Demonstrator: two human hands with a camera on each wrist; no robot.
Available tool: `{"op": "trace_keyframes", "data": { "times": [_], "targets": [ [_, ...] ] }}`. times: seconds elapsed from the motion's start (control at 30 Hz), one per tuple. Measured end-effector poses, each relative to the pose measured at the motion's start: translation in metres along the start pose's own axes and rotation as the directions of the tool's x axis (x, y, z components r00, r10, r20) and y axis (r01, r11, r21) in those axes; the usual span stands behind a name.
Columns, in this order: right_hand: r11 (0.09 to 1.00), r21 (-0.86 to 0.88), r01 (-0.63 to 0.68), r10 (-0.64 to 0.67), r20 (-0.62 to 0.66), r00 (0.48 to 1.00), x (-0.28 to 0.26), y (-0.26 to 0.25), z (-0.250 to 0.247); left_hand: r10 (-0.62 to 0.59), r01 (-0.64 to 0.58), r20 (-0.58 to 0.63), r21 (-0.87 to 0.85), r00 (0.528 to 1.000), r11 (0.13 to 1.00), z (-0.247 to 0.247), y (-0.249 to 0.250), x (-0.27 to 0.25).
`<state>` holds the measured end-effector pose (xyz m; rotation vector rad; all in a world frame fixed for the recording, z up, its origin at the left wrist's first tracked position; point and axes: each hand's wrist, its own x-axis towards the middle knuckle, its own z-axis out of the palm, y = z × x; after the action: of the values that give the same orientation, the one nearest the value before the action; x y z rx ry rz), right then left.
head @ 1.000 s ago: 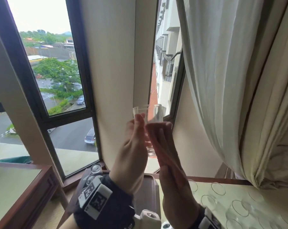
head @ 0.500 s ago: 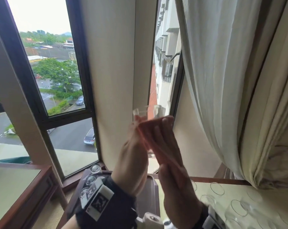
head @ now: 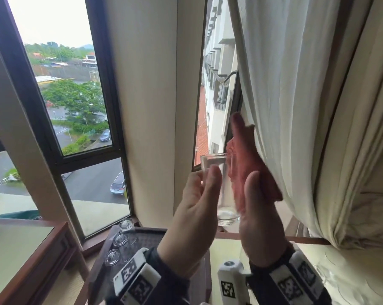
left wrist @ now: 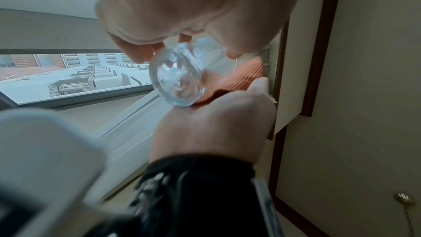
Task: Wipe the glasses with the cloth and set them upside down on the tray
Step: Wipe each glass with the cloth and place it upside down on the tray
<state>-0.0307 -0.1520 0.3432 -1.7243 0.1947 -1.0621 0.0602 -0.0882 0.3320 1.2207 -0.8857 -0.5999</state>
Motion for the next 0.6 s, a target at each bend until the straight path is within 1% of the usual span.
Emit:
{"op": "trace_keyframes", "data": {
  "times": [0.03, 0.07, 0.13, 0.17, 0.2, 0.23, 0.3, 0.33, 0.37, 0.4, 0.43, 0.47, 0.5, 0.57, 0.6],
  "targets": [
    [0.998, -0.020, 0.067, -0.067, 0.003, 0.998, -0.003, -0.001, 0.006, -0.013, 0.013, -0.007, -0.018, 1.000, 1.000, -0.002, 0.000, 0.004],
    [0.986, -0.076, 0.145, -0.144, 0.028, 0.989, -0.007, 0.000, 0.011, -0.028, 0.027, -0.014, -0.044, 1.000, 0.999, -0.005, 0.001, 0.008],
    [0.934, -0.199, 0.296, -0.283, 0.090, 0.955, -0.014, 0.014, 0.017, -0.030, 0.026, -0.032, -0.108, 0.999, 0.994, -0.013, 0.011, 0.013],
    [0.923, -0.208, 0.325, -0.312, 0.095, 0.945, -0.019, 0.020, 0.020, -0.013, 0.006, -0.046, -0.137, 0.999, 0.991, -0.017, 0.016, 0.015],
    [0.932, -0.192, 0.308, -0.298, 0.078, 0.951, -0.025, 0.029, 0.021, 0.007, -0.017, -0.064, -0.164, 0.998, 0.986, -0.021, 0.019, 0.016],
    [0.956, -0.148, 0.253, -0.252, 0.027, 0.967, -0.030, 0.034, 0.023, 0.033, -0.046, -0.070, -0.188, 0.997, 0.981, -0.024, 0.024, 0.015],
    [0.996, -0.066, 0.067, -0.072, -0.076, 0.995, -0.036, 0.044, 0.024, 0.090, -0.092, -0.015, -0.187, 0.996, 0.978, -0.023, 0.028, 0.010],
    [0.997, -0.078, -0.013, 0.006, -0.089, 0.996, -0.034, 0.042, 0.022, 0.114, -0.109, 0.018, -0.169, 0.993, 0.980, -0.020, 0.028, 0.006],
    [0.995, -0.083, -0.050, 0.040, -0.115, 0.993, -0.028, 0.041, 0.016, 0.137, -0.130, 0.044, -0.137, 0.990, 0.982, -0.017, 0.027, 0.003],
    [0.997, -0.059, -0.054, 0.046, -0.138, 0.989, -0.020, 0.033, 0.012, 0.157, -0.151, 0.059, -0.089, 0.986, 0.984, -0.013, 0.023, 0.001],
    [0.998, -0.020, -0.066, 0.063, -0.130, 0.990, -0.011, 0.025, 0.007, 0.175, -0.173, 0.069, -0.043, 0.982, 0.984, -0.010, 0.018, -0.001],
    [0.999, -0.001, -0.053, 0.052, -0.126, 0.991, -0.002, 0.016, 0.005, 0.181, -0.182, 0.065, -0.002, 0.981, 0.983, -0.007, 0.014, -0.003],
    [1.000, -0.002, -0.002, 0.002, -0.130, 0.991, 0.004, 0.008, 0.002, 0.166, -0.167, 0.066, 0.012, 0.984, 0.986, -0.004, 0.013, -0.004],
    [0.977, -0.060, 0.207, -0.212, -0.106, 0.972, 0.010, -0.005, 0.005, 0.149, -0.149, 0.016, 0.025, 0.989, 0.988, -0.002, 0.009, -0.002],
    [0.943, -0.111, 0.315, -0.319, -0.022, 0.948, 0.008, -0.007, 0.008, 0.141, -0.141, -0.014, 0.006, 0.990, 0.990, -0.002, 0.008, 0.001]
  ]
}}
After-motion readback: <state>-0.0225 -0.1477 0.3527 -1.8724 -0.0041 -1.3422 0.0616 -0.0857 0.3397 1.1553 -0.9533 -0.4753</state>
